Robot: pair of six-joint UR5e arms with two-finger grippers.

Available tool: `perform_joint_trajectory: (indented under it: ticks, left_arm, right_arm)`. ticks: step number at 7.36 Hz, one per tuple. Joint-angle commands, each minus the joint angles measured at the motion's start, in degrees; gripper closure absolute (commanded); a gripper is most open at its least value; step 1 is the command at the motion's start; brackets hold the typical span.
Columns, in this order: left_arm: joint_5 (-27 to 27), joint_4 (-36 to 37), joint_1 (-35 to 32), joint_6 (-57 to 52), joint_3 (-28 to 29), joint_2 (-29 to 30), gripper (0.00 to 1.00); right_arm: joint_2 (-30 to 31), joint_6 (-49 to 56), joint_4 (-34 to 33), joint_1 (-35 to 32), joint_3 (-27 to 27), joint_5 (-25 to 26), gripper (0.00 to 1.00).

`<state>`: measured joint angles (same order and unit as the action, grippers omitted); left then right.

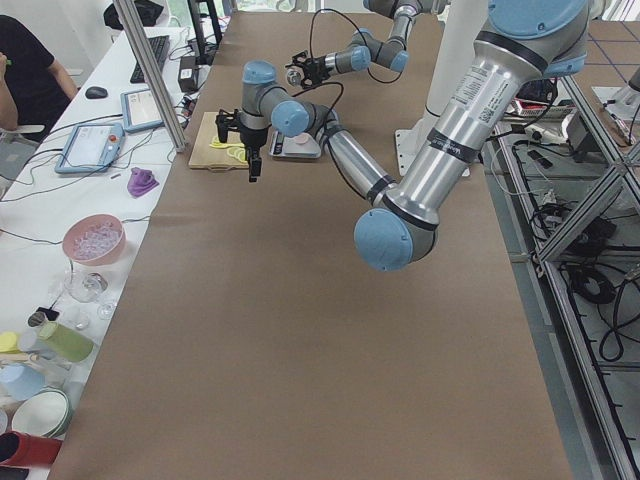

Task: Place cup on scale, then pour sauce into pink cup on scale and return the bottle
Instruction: 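Tilt the sauce bottle with the right gripper, spout over the pink cup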

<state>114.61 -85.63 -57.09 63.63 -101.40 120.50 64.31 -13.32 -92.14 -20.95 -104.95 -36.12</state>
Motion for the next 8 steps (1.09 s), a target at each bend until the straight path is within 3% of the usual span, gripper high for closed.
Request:
perform_joint_trajectory:
  ticks: [1, 8]
  left_arm:
    - [0.0, -0.16, -0.04, 0.0, 0.5, 0.0, 0.02]
    - [0.0, -0.33, -0.04, -0.44, 1.21, -0.53, 0.02]
  right_arm:
    - [-1.91, 0.75, 0.12, 0.03, 4.47, 1.75, 1.0]
    - [-2.08, 4.43, -0.76, 3.37, 8.97, 14.05, 1.0]
